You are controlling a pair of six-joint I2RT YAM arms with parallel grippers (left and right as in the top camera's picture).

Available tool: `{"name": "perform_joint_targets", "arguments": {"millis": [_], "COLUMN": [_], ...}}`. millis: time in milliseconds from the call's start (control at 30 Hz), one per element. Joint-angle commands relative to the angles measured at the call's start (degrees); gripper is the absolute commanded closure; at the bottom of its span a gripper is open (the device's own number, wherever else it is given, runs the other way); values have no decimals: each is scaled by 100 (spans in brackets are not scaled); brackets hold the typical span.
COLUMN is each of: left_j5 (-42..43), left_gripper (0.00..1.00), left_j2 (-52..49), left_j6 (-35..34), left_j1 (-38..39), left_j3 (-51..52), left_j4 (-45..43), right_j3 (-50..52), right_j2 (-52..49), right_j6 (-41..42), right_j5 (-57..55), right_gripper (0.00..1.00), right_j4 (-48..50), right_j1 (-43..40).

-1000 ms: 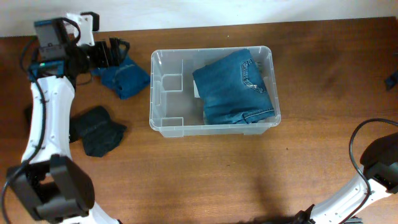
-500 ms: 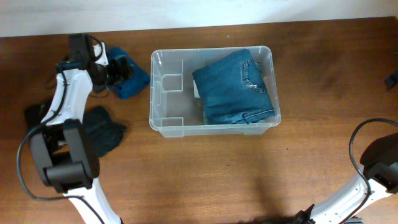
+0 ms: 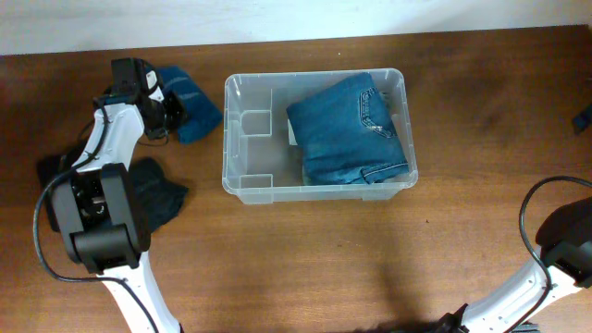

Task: Pack container
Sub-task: 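Reach the left gripper to the teal folded shirt and grasp it, then carry the teal shirt right and place it in the bin's left side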

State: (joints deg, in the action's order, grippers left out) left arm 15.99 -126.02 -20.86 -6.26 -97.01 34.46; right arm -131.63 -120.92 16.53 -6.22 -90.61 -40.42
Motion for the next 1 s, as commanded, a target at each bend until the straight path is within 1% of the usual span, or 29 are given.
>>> {"name": "perform_joint_targets", "arguments": {"millis": [0, 167, 433, 500, 567, 667, 767, 800, 833, 967], "left_j5": [-81, -87, -66, 68, 361, 645, 737, 721, 699, 664], "left_gripper": [99, 99, 99, 99, 99, 99, 99, 99, 99, 99], "left_j2": [-103, 166, 798, 966, 1130, 1416, 1591, 1633, 1635, 1631], "left_j6": [-4, 393, 1176, 1556, 2055, 2529, 2973, 3307, 3456, 3595], "left_j1": [11, 11, 46, 107, 203, 450, 791, 1038, 1193, 1694], "left_j3": [-151, -741, -2323, -2616, -2769, -2809, -2809, -2809, -2809, -2726], "left_j4": [129, 802, 2605, 2992, 3259, 3591, 3904, 4087, 4201, 4605], "right_j3": [26, 26, 26, 26, 26, 26, 26, 26, 26, 26], "right_j2": [133, 133, 133, 133, 133, 133, 133, 133, 133, 133], "right_j6": [48, 48, 48, 48, 48, 48, 48, 48, 48, 48], "right_j5": [-70, -70, -70, -70, -70, -70, -70, -70, -70, -70], "right_gripper": [2, 1, 2, 1, 2, 2, 1, 2, 1, 2], "right_j4": [4, 4, 4, 4, 4, 4, 4, 4, 4, 4], "right_j1": [-11, -11, -11, -11, -11, -11, -11, -11, -11, -11]}}
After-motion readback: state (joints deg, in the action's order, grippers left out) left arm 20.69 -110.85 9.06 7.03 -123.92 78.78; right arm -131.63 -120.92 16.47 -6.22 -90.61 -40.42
